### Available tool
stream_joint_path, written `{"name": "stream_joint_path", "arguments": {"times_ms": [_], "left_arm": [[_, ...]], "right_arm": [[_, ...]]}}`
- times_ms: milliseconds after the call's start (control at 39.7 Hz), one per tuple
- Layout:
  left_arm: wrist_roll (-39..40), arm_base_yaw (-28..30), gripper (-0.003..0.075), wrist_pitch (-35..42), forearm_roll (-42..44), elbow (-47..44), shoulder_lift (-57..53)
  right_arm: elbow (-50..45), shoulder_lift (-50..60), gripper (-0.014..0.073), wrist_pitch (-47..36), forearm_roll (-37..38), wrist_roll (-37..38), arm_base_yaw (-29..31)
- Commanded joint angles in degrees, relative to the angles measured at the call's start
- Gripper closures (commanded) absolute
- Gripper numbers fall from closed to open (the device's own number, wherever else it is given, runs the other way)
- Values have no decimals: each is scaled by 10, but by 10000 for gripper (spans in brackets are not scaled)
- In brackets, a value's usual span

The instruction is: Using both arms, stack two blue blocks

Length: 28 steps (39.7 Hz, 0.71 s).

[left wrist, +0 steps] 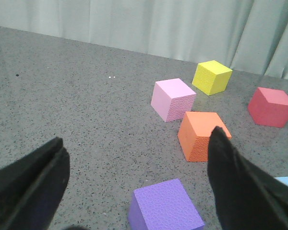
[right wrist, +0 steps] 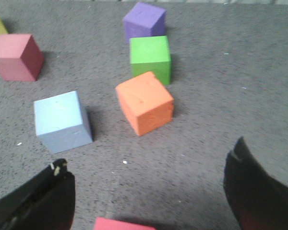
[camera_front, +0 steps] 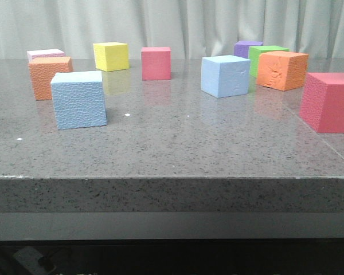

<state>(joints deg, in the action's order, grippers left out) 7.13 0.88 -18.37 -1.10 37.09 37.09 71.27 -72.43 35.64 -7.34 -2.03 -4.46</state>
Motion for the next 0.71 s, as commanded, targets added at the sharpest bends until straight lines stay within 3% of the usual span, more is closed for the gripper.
{"name": "stream_joint_path", "arguments": {"times_ms": [0,353,680], "left_arm": [[2,1,156,41,-1,21,-1],[2,1,156,50,-1,21,-1],[2,1,156,50,-1,21,-1]], "right_arm": [[72,-42,-38,-4,-2,-17,-30],[309,-259,-38,128,-2,-21,-123],[416,-391,-38,193,-2,-21,-133]]}}
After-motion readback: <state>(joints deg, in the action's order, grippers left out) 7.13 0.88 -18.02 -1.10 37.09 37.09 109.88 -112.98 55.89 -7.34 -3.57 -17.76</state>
